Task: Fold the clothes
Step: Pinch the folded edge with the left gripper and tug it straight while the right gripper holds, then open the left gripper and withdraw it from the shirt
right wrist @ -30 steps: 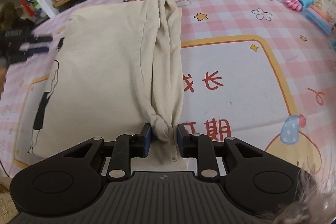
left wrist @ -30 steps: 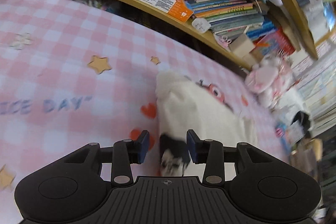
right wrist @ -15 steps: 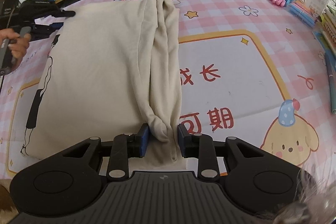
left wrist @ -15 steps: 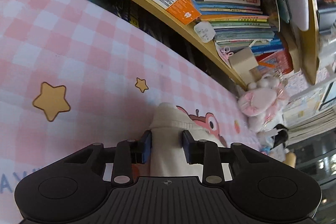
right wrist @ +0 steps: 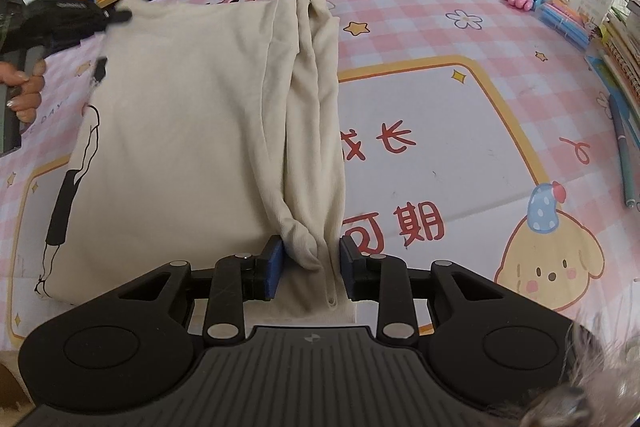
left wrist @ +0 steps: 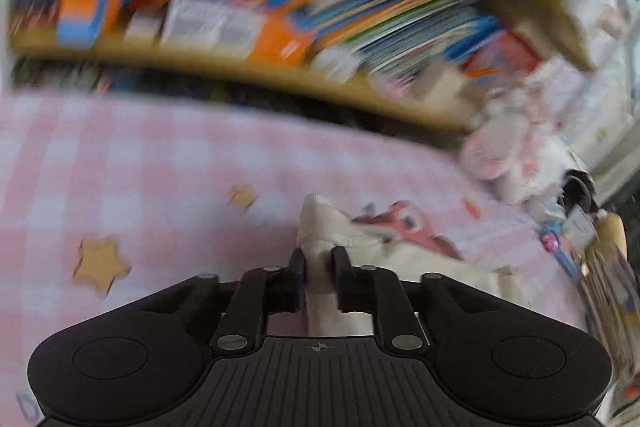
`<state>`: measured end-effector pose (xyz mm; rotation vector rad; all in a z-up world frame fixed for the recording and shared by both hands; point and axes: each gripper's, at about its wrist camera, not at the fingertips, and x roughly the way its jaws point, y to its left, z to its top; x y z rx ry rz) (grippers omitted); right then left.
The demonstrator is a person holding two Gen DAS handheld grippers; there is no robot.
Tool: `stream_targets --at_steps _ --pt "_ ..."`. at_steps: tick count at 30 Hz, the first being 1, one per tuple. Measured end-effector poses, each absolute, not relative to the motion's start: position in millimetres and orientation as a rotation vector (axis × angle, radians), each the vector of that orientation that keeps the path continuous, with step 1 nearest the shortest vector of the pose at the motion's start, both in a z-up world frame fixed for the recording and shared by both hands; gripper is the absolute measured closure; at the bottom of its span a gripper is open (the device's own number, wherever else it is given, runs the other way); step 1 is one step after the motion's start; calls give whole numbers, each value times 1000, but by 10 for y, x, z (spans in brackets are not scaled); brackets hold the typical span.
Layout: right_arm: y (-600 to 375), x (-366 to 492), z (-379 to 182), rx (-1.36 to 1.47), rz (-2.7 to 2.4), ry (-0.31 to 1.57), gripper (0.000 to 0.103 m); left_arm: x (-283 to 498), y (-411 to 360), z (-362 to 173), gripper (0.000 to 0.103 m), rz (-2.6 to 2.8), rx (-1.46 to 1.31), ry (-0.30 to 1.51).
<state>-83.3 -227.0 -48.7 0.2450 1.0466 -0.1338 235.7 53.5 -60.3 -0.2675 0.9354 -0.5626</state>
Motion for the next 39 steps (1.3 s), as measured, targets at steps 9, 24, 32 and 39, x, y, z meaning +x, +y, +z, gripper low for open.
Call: stream_targets --at_steps 9,24,32,39 --pt "-2276 -843 -486 234 -117 1039 75 1617 982 -446 72 -535 -249 947" --pt "-2613 -922 -503 336 89 1009 69 188 983 -438 41 -369 -268 1018" --pt "-2891 -981 -536 486 167 1006 70 -190 771 -474 45 -274 -290 1021" --pt "-2914 -1011 -548 471 198 995 70 -393 867 -547 100 -214 -393 1026"
